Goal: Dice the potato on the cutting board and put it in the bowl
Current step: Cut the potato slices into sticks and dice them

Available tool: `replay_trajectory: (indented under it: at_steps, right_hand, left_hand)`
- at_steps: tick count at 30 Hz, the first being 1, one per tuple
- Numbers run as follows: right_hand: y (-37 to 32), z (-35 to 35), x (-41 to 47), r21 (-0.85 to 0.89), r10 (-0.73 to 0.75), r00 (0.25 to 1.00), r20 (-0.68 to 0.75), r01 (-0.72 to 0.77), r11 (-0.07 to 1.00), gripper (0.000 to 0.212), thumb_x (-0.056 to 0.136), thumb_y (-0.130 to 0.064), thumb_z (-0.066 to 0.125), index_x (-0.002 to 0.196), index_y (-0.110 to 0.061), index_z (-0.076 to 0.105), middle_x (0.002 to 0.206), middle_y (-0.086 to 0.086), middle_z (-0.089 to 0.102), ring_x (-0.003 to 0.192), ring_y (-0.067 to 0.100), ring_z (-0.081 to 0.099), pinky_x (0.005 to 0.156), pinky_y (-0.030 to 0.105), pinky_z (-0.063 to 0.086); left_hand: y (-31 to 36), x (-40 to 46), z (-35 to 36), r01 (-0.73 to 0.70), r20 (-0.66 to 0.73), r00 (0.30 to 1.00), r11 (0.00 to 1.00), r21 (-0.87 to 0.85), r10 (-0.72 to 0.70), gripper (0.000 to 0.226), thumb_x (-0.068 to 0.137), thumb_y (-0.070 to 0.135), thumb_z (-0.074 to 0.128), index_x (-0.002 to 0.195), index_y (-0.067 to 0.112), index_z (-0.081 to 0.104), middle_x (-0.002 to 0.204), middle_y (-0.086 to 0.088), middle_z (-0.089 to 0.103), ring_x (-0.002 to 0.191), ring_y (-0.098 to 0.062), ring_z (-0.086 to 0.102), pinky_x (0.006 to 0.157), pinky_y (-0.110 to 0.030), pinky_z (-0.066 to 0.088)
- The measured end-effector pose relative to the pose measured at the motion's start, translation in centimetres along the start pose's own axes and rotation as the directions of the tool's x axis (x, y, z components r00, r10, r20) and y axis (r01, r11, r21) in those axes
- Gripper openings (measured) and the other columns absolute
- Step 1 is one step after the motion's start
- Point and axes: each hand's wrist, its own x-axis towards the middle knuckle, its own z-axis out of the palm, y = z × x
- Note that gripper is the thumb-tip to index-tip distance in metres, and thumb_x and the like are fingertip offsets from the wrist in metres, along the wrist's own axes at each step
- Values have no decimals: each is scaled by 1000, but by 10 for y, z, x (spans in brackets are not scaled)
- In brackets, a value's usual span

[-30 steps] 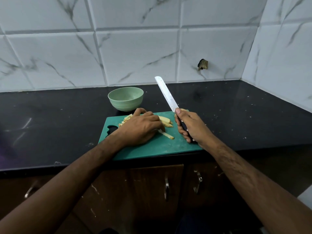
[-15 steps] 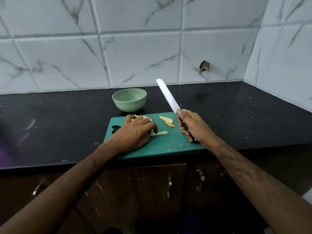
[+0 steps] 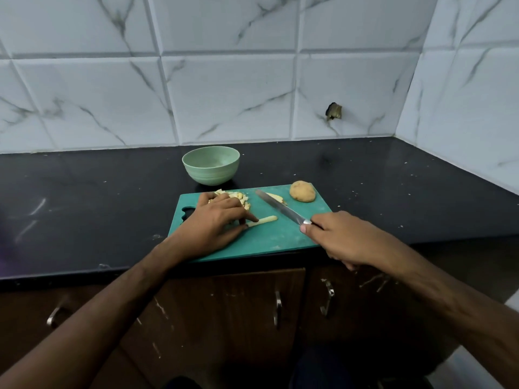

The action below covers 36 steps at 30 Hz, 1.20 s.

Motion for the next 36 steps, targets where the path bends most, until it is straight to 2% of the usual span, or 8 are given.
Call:
replay_trajectory:
  at_steps: [2, 4, 7, 14, 23, 29, 33, 36]
  right_hand:
    - [-1, 1, -9, -77, 25, 1000, -3, -25, 997, 43, 107, -52, 32, 87, -22, 54, 73, 0, 66, 39, 8, 58, 60, 33, 55]
    - [0, 6, -13, -159, 39, 999, -10, -40, 986, 43, 107, -54, 30, 87, -25, 54, 77, -2, 63, 53, 7, 62, 63, 33, 54]
    - [3, 10, -16, -209, 43, 997, -61, -55, 976, 43, 107, -56, 29, 82, -27, 50, 80, -5, 57, 70, 10, 57, 66, 34, 47]
    - [-1, 20, -25, -240, 32, 997, -71, -48, 970, 39, 108, -52, 28, 79, -31, 42, 80, -8, 54, 69, 7, 54, 62, 31, 41]
    - [-2, 29, -23, -239, 34, 995, -89, -54, 970, 40, 108, -51, 28, 87, -27, 52, 80, -7, 58, 70, 8, 57, 64, 33, 44]
    - [-7, 17, -23, -250, 29, 982, -187, -76, 965, 41, 108, -53, 25, 85, -28, 48, 79, -6, 55, 70, 10, 56, 61, 32, 45]
    - [-11, 20, -28, -269, 15, 991, -133, -51, 962, 38, 108, -51, 26, 84, -30, 45, 80, -8, 55, 68, 8, 54, 56, 28, 38]
    - [-11, 30, -30, -273, 12, 993, -119, -44, 961, 38, 109, -50, 26, 84, -29, 45, 79, -7, 54, 67, 7, 53, 59, 30, 39]
  left_hand:
    - [-1, -1, -1, -16, -2, 1000, 1000, -14, 16, 32, 98, 47, 46, 115, 37, 70, 95, 18, 58, 98, -8, 53, 88, -48, 39]
    - [0, -1, -2, -29, -6, 1000, 999, -33, 29, 34, 98, 49, 46, 116, 36, 71, 94, 20, 57, 97, -7, 52, 86, -48, 40]
    - [2, 0, -3, -38, -9, 999, 998, -51, 38, 35, 98, 49, 47, 116, 34, 73, 92, 23, 52, 95, -7, 53, 84, -47, 40]
    - [1, -1, -4, -24, 14, 1000, 998, -63, 25, 38, 97, 51, 45, 118, 35, 73, 93, 18, 59, 96, -7, 55, 84, -44, 39]
    - [2, 0, -5, -25, 13, 1000, 997, -67, 26, 38, 96, 51, 46, 117, 35, 73, 93, 23, 54, 94, -5, 52, 83, -46, 40]
    - [3, -2, -5, -33, 10, 999, 997, -67, 34, 37, 96, 48, 48, 118, 35, 73, 92, 24, 52, 94, -3, 50, 81, -46, 40]
    - [2, -2, -6, -33, 21, 999, 996, -85, 35, 37, 95, 47, 47, 120, 35, 72, 93, 25, 50, 95, 2, 44, 82, -45, 39]
    - [2, -1, -7, -32, 29, 999, 995, -92, 35, 38, 95, 47, 47, 121, 35, 72, 93, 24, 50, 95, 4, 42, 82, -44, 38]
